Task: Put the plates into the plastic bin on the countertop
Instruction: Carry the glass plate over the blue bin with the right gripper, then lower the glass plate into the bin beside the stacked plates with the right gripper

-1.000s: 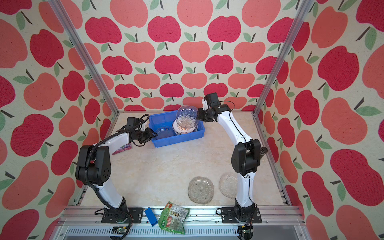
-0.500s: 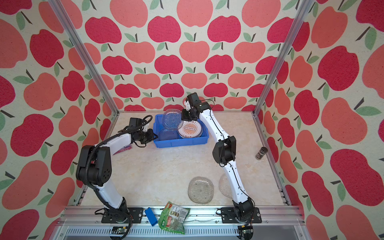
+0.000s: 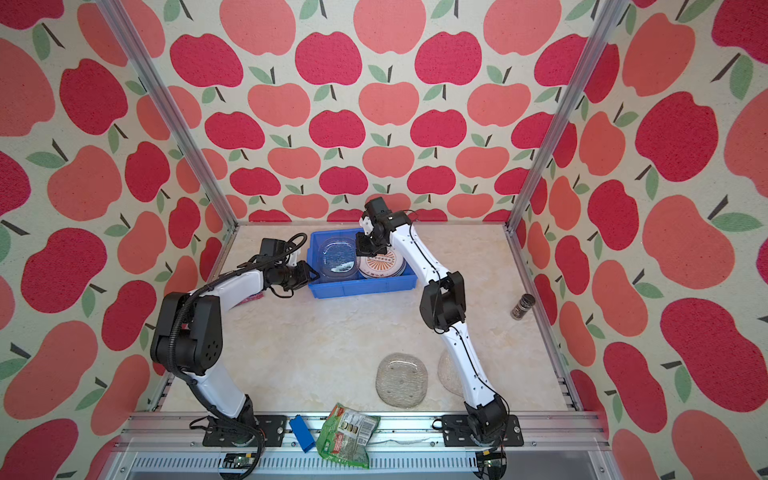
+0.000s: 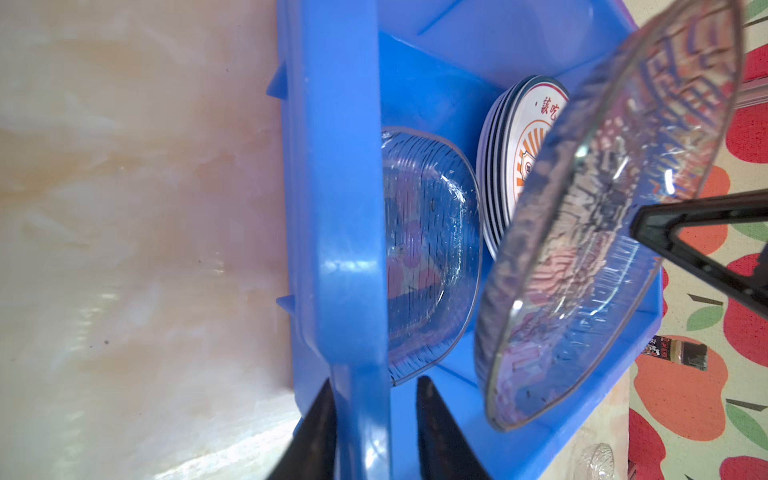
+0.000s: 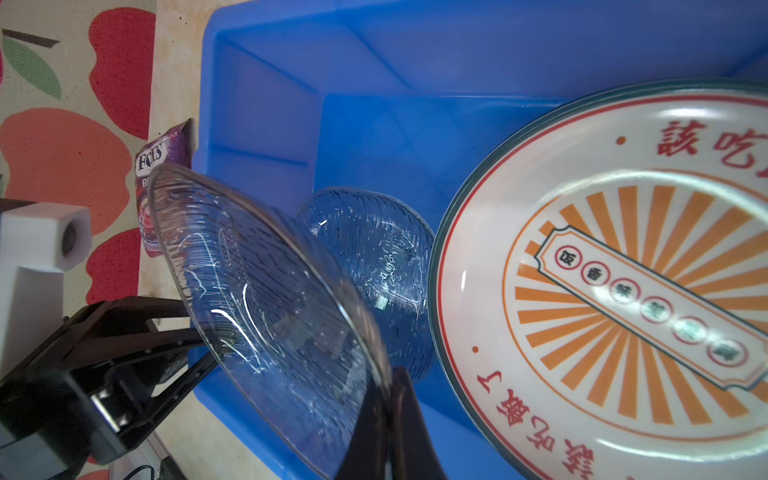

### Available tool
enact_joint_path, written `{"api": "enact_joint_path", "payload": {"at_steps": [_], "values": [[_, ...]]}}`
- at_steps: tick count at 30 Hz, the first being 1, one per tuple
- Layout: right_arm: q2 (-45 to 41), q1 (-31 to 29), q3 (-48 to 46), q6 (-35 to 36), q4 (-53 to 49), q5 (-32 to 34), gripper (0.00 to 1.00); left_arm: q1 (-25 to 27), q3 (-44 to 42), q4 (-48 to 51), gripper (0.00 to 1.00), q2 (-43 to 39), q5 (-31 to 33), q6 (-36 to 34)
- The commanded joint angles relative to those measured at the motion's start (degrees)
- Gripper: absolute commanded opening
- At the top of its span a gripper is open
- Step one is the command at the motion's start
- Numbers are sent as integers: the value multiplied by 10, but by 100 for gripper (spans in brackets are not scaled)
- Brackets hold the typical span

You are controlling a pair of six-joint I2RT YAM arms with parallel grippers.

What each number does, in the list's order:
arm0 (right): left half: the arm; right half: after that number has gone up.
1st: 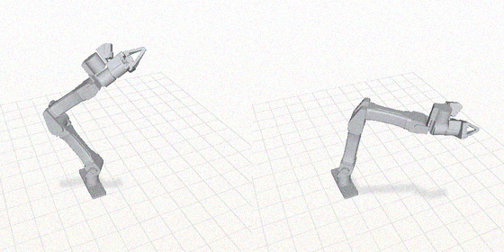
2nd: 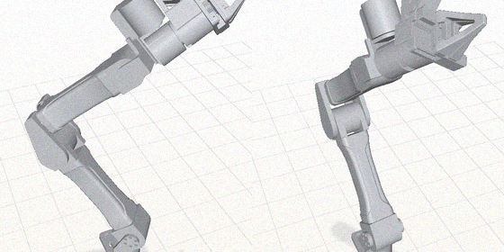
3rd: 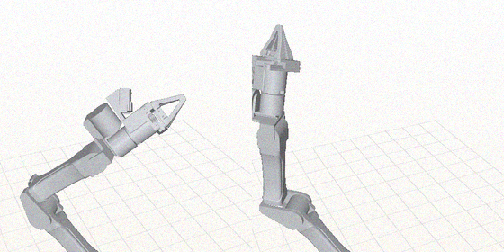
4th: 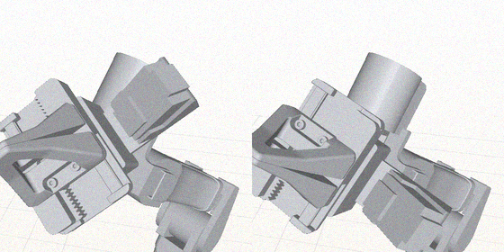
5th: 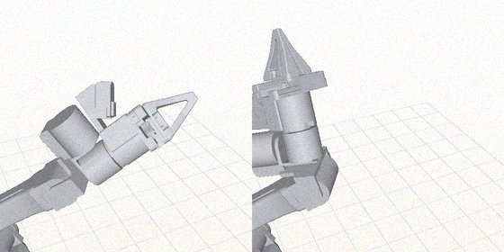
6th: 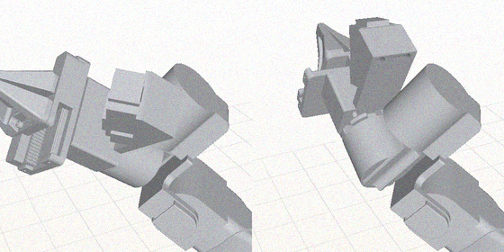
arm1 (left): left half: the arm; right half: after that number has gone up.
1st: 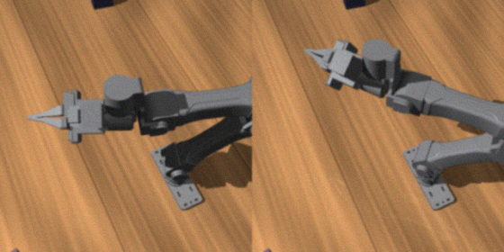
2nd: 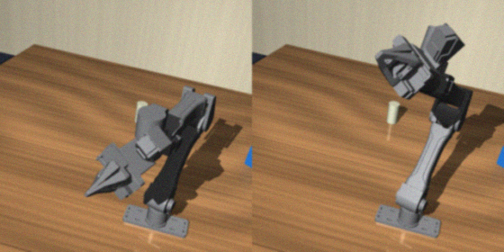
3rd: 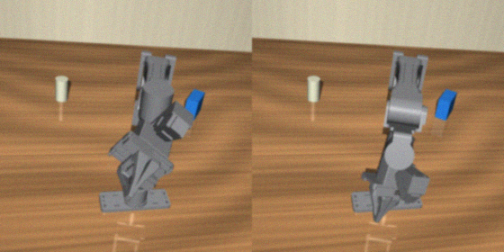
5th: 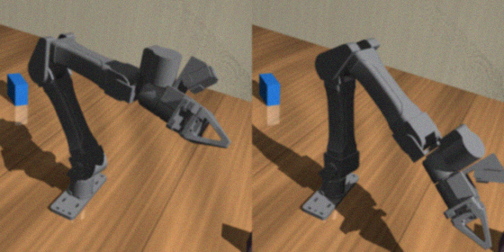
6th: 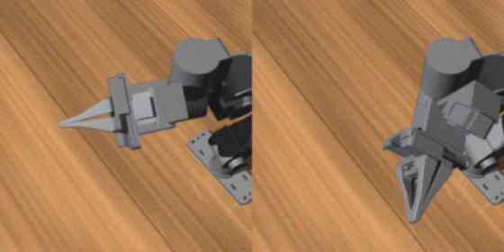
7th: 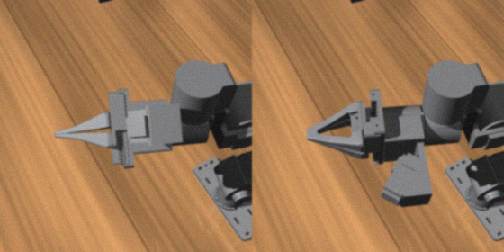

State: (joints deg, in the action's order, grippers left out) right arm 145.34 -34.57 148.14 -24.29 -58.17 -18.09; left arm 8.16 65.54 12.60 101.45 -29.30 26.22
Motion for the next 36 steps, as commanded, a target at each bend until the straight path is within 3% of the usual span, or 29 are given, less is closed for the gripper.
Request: {"api": "enact_joint_path", "payload": {"at_steps": [1, 2, 3, 10, 17, 18, 23, 26, 36], "values": [[30, -10, 1, -11, -7, -13, 0, 5, -4, -11, 52, -6, -13, 1], [36, -11, 4, -14, -5, -13, 0, 6, -5, -11, 63, -7, -11, 1], [41, -12, 5, -16, -3, -12, 0, 5, -5, -12, 68, -9, -10, 1], [67, -13, 28, -23, -6, -1, 0, 4, -4, -8, 75, -10, -8, -1], [85, -16, 53, -32, -9, -8, 0, -4, -9, -7, 88, -20, -5, -5], [85, -18, 53, -33, -8, -8, 0, -6, -10, -7, 89, -21, -6, -6], [76, -23, 53, -37, -6, 1, 21, -8, -11, -7, 90, -24, -11, -8], [68, -23, 52, -36, -9, 2, 29, -9, -15, -11, 90, -26, -12, -7], [37, -30, 34, -21, -29, 47, 34, -14, -25, -16, 90, -37, -13, -6]]}}
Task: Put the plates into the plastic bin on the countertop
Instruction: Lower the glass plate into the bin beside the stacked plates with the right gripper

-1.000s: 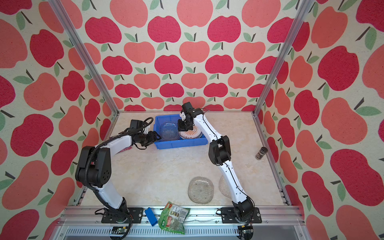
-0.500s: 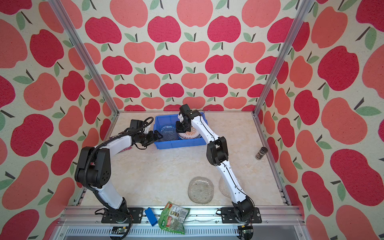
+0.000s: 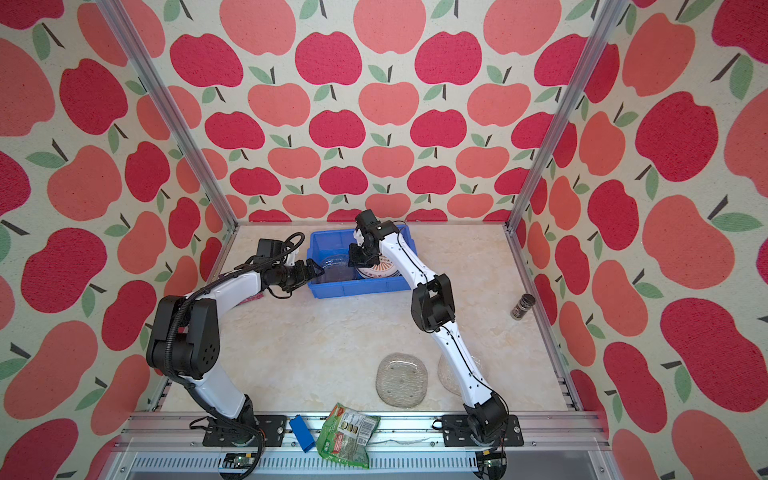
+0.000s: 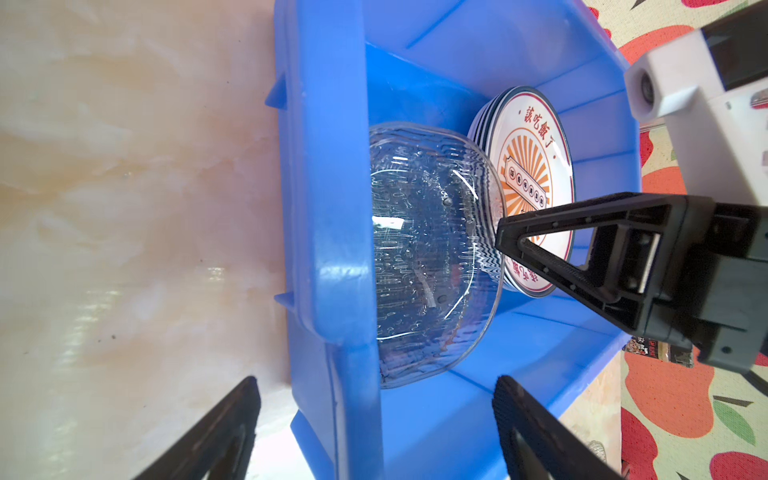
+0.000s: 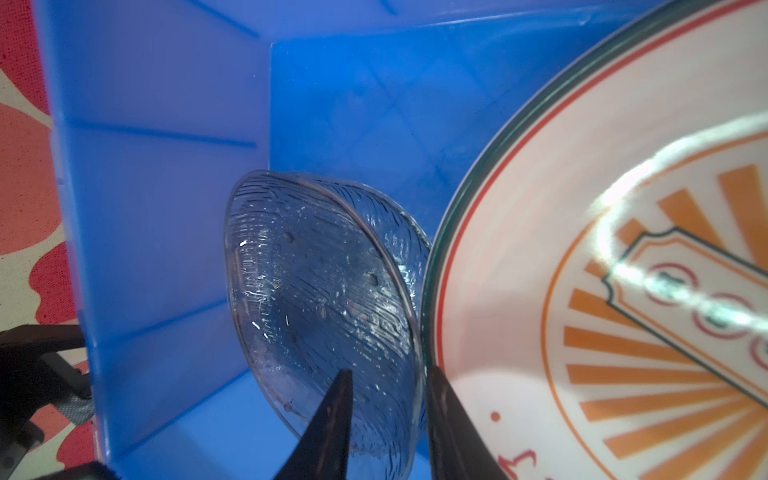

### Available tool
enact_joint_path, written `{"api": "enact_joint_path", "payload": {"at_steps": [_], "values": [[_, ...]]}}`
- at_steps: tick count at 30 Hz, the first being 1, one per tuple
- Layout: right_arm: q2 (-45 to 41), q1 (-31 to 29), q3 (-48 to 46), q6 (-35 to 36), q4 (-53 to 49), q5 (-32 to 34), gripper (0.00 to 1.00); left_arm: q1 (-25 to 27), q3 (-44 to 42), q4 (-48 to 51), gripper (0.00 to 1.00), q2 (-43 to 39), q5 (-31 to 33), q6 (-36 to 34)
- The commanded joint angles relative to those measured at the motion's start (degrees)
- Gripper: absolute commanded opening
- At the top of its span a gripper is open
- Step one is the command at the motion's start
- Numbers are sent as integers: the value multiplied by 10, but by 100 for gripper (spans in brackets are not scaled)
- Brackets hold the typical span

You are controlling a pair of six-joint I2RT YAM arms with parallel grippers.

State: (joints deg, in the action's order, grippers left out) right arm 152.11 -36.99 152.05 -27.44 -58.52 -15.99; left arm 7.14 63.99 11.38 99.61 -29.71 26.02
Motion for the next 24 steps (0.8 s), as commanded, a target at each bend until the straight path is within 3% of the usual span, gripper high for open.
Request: {"api": "enact_joint_path", "payload": {"at_steps": [1, 6, 18, 24], "values": [[-34, -6, -6, 14, -27, 34, 35, -4, -12, -6, 90, -20, -9, -4], [-38, -8, -8, 17, -32, 37, 36, -7, -14, -8, 91, -20, -12, -4], [-10, -11, 12, 6, -8, -27, 35, -13, -6, -7, 91, -3, -17, -5], [13, -14, 46, -3, 0, -53, 24, -14, -6, -7, 91, 7, -20, -3]]}}
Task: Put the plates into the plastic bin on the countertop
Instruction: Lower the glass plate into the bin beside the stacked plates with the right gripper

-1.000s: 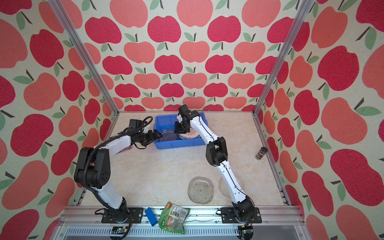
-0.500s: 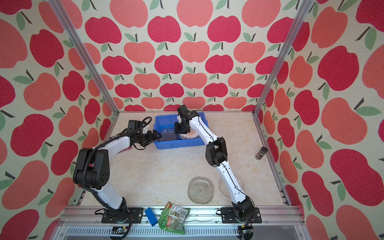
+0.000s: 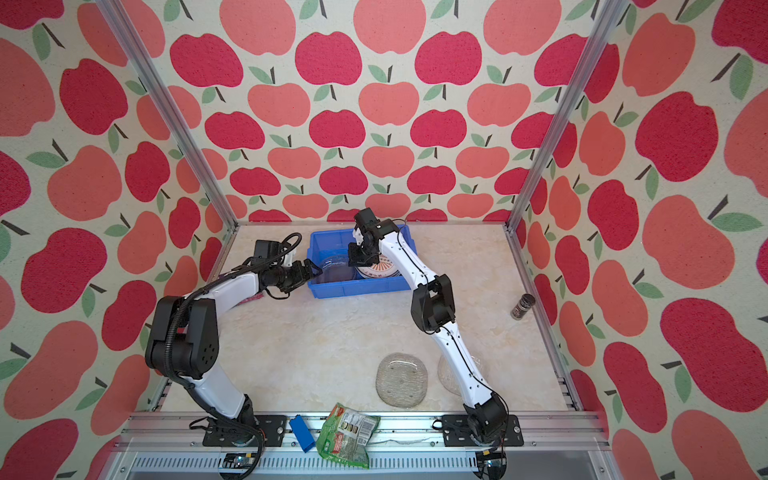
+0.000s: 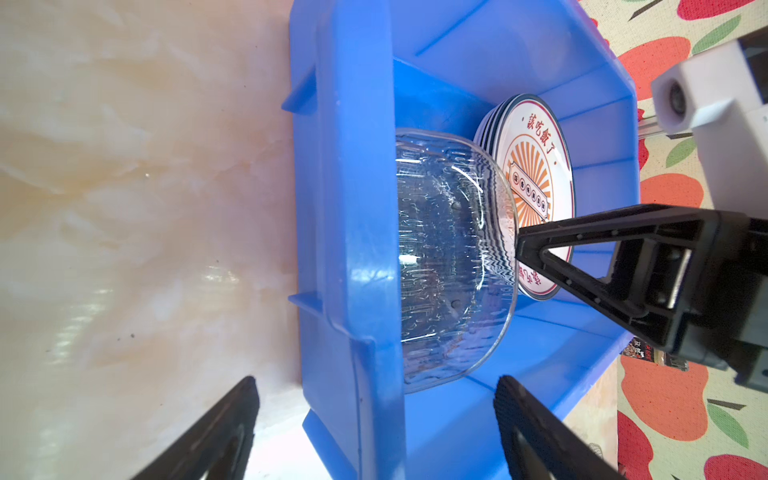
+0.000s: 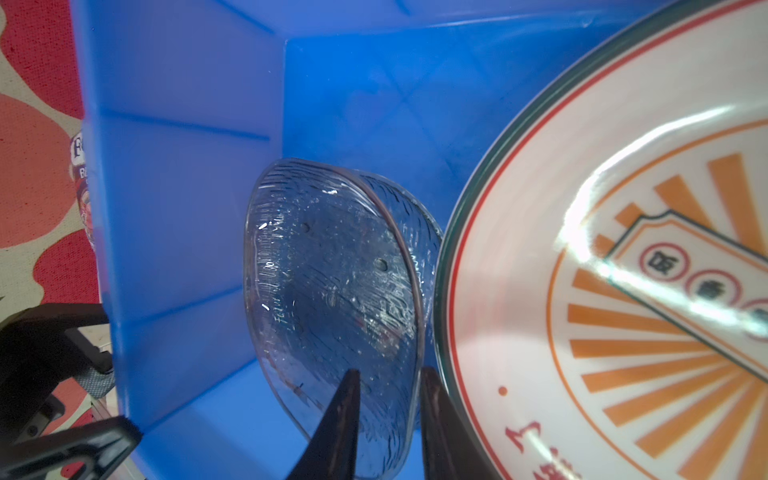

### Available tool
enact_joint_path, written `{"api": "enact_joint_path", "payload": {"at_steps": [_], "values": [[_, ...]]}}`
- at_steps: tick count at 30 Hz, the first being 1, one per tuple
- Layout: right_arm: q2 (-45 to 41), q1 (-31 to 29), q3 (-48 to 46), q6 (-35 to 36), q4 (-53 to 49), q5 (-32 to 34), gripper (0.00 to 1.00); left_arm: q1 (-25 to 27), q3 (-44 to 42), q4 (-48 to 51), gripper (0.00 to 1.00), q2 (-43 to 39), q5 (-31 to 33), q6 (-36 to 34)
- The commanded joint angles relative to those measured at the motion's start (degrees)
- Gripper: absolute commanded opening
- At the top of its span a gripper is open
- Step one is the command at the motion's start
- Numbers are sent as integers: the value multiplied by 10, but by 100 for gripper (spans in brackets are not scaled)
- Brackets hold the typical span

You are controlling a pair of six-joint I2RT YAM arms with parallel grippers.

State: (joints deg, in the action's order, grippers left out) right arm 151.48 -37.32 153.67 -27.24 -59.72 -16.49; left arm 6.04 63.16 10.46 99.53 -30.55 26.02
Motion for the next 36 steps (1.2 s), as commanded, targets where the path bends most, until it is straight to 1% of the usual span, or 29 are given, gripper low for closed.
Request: {"api": "enact_joint_path", "payload": {"at_steps": [1, 2, 4, 6, 9, 17, 22, 24, 27, 32, 36], "values": [[25, -12, 41, -6, 9, -52, 23, -2, 5, 2, 91, 10, -13, -2], [29, -13, 48, -5, 3, -50, 24, -2, 7, 5, 91, 12, -13, -3], [29, -11, 45, 2, -14, -31, 33, -3, 7, 6, 91, 11, -10, -3], [17, -8, 28, 13, -20, -15, 38, -2, 8, 7, 91, 9, -9, -3], [-13, 0, -13, 21, -2, 2, 44, -3, 15, 13, 91, 11, -9, -5], [-79, 14, -17, 66, -24, 87, 46, -2, 23, 23, 91, 2, -2, -10], [-80, 0, -10, 80, -14, 59, 44, -1, 23, 25, 91, 1, 2, -9], [-63, -6, 6, 82, -19, 32, 42, 0, 23, 25, 91, 0, 3, -10], [-40, -13, 27, 87, -30, 12, 40, 2, 23, 26, 92, -3, 6, -11], [-18, -19, 27, 93, -22, -27, 35, 4, 24, 25, 93, -7, 11, -13], [1, -21, 27, 96, -27, -39, 35, 4, 26, 27, 93, -10, 14, -14]]}}
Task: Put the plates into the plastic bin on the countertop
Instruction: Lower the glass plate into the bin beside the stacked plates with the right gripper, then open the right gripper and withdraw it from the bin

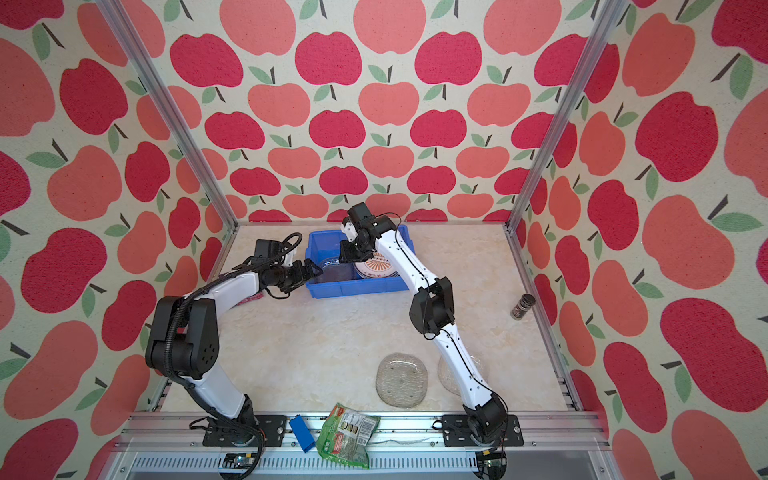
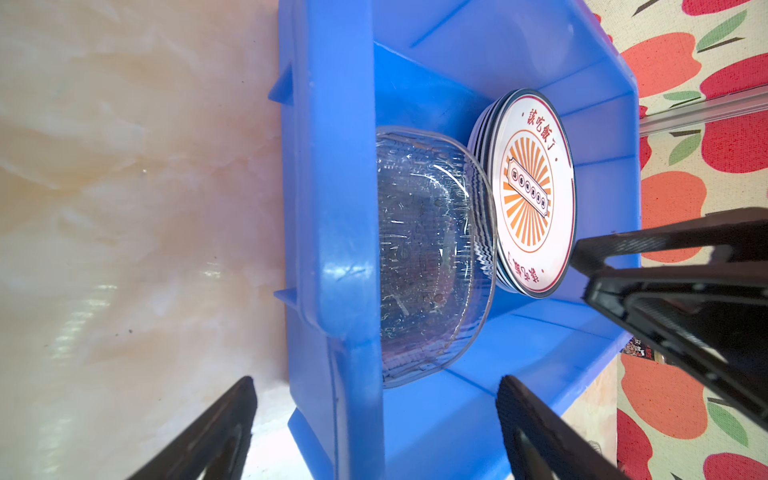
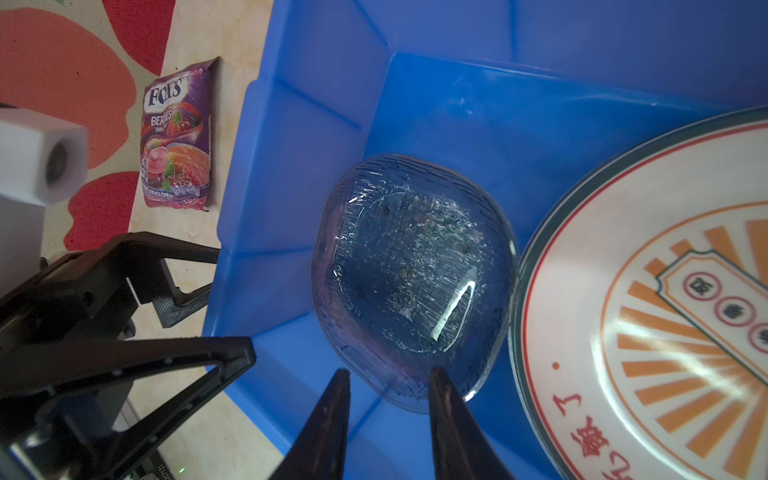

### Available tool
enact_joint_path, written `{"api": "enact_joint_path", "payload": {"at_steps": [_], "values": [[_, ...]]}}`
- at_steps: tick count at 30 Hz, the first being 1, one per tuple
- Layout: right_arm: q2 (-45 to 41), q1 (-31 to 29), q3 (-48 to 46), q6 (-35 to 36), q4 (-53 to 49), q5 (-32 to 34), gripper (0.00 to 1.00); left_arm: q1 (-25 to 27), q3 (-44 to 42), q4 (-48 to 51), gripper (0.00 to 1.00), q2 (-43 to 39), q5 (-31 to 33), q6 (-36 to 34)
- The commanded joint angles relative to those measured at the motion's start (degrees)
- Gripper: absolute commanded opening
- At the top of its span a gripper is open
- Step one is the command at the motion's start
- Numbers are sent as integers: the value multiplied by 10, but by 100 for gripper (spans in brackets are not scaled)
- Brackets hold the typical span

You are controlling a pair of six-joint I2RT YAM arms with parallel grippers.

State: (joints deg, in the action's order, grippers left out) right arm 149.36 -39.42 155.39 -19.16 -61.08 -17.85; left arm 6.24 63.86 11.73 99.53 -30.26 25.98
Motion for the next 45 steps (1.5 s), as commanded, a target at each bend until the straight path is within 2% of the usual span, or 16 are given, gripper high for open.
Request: {"api": "enact_joint_path", "payload": {"at_steps": [1, 12, 14, 17, 19, 25, 28, 30, 33, 35, 39, 43, 45], "values": [[26, 0, 9, 17, -17, -24, 35, 3, 19, 14, 93, -11, 11, -14], [74, 13, 15, 20, -39, 16, 35, 2, 12, 18, 94, -16, 17, -16], [81, 15, 21, 20, -46, 43, 34, 1, 12, 19, 94, -18, 19, -18], [85, 16, 23, 17, -48, 39, 34, -2, 11, 21, 94, -20, 19, -20], [78, 16, 23, 15, -36, 15, 34, -3, 10, 21, 94, -21, 18, -21], [20, 12, -10, -23, 86, -107, 35, -4, 8, 16, 94, -21, 18, -21], [12, 14, 1, -48, 102, -130, 35, -4, 6, 14, 95, -24, 19, -20], [3, 15, -3, -48, 99, -121, 35, -5, 4, 13, 95, -28, 20, -20], [-18, 20, -7, -39, 69, -63, 35, -8, 2, 15, 95, -33, 22, -20], [-32, 23, -13, -21, 36, -18, 34, -10, 3, 19, 95, -37, 22, -21], [-57, 24, -35, 22, -23, 28, 34, -11, 4, 19, 96, -42, 20, -23], [-111, 24, -142, 31, 29, 31, 34, -7, 7, 7, 99, -41, 26, -26], [-105, 25, -137, 31, 23, 29, 34, -5, 17, 11, 99, -32, 26, -27]]}}
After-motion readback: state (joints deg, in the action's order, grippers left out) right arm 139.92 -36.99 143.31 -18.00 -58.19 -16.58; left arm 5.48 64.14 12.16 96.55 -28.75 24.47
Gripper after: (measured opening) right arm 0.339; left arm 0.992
